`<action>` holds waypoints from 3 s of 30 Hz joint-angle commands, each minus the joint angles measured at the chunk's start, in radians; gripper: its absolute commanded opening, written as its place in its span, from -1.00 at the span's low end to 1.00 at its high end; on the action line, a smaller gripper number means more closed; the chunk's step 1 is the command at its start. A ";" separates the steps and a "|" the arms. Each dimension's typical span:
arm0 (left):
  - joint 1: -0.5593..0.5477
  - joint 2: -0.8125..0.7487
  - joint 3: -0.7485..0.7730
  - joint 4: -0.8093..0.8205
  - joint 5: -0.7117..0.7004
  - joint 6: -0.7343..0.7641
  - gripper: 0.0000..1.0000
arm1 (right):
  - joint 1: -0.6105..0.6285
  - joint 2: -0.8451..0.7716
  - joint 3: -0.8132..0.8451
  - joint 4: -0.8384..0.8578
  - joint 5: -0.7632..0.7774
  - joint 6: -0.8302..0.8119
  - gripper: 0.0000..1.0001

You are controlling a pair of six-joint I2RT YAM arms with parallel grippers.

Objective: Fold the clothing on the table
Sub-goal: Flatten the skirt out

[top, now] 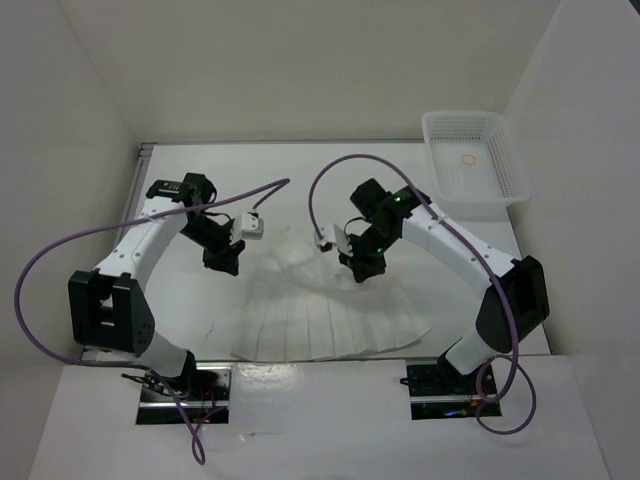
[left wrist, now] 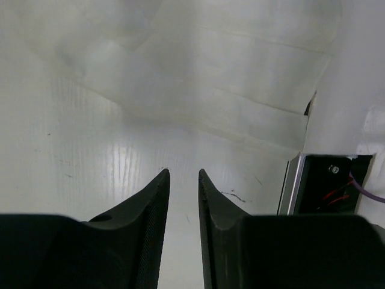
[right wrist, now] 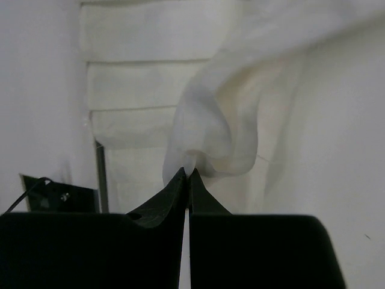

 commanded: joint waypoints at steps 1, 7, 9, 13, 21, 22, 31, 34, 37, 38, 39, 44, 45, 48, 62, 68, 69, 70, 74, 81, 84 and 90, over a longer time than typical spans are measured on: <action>0.000 -0.090 -0.018 -0.021 -0.036 0.061 -0.34 | 0.123 -0.063 -0.057 -0.146 -0.010 -0.065 -0.91; 0.000 -0.153 -0.030 0.048 -0.045 -0.025 -0.34 | 0.379 -0.063 -0.075 -0.146 0.012 0.048 -0.91; 0.013 -0.184 -0.044 0.094 -0.046 -0.062 -0.34 | 0.421 -0.053 -0.085 -0.146 0.012 0.062 -0.91; 0.044 -0.204 -0.081 0.178 -0.035 -0.135 -0.26 | 0.363 -0.037 -0.121 -0.063 0.073 0.101 -0.91; 0.006 -0.046 -0.101 0.365 0.031 -0.338 0.18 | 0.093 -0.046 -0.124 -0.008 0.040 0.021 -0.94; 0.006 -0.018 -0.090 0.381 0.042 -0.353 0.18 | 0.083 -0.037 -0.124 0.001 0.040 0.021 -0.94; -0.066 0.321 0.120 0.451 0.209 -0.432 0.18 | 0.083 -0.028 -0.144 0.029 0.000 0.030 -0.94; -0.089 0.431 0.213 0.450 0.240 -0.441 0.18 | 0.083 -0.028 -0.144 0.029 0.000 0.039 -0.94; -0.114 0.518 0.317 0.398 0.305 -0.432 0.18 | 0.083 -0.028 -0.144 0.040 0.000 0.048 -0.94; -0.114 0.542 0.344 0.380 0.318 -0.423 0.18 | 0.083 -0.028 -0.144 0.040 0.000 0.048 -0.94; -0.125 0.560 0.365 0.361 0.329 -0.412 0.18 | 0.083 -0.028 -0.144 0.040 0.000 0.048 -0.94; -0.204 0.626 0.407 0.266 0.339 -0.332 0.18 | 0.074 -0.028 -0.144 0.049 0.000 0.048 -0.94; -0.214 0.638 0.407 0.248 0.339 -0.332 0.18 | 0.074 -0.028 -0.144 0.049 0.000 0.058 -0.94; -0.241 0.666 0.416 0.183 0.339 -0.274 0.18 | 0.074 -0.028 -0.135 0.049 0.000 0.058 -0.94; -0.263 0.735 0.482 0.100 0.393 -0.231 -0.09 | 0.074 -0.048 -0.135 0.078 -0.010 0.076 -0.94; -0.263 0.735 0.465 0.158 0.384 -0.277 -0.71 | 0.074 -0.075 -0.154 0.087 -0.010 0.087 -0.94; -0.263 0.735 0.456 0.158 0.384 -0.277 -0.76 | 0.074 -0.076 -0.154 0.096 -0.010 0.087 -0.94; -0.263 0.735 0.456 0.168 0.384 -0.277 -0.84 | 0.074 -0.076 -0.154 0.096 -0.010 0.087 -0.94; -0.263 0.726 0.447 0.204 0.384 -0.319 -1.00 | 0.074 -0.076 -0.154 0.124 0.019 0.096 -0.94; -0.165 0.683 0.468 0.316 0.356 -0.432 -1.00 | -0.024 -0.076 -0.132 0.309 0.148 0.194 -0.99; -0.111 0.674 0.509 0.371 0.335 -0.479 -1.00 | -0.113 -0.022 -0.076 0.391 0.205 0.217 -0.99; -0.008 0.697 0.653 0.402 0.313 -0.565 -1.00 | -0.210 0.162 0.084 0.497 0.323 0.289 -0.99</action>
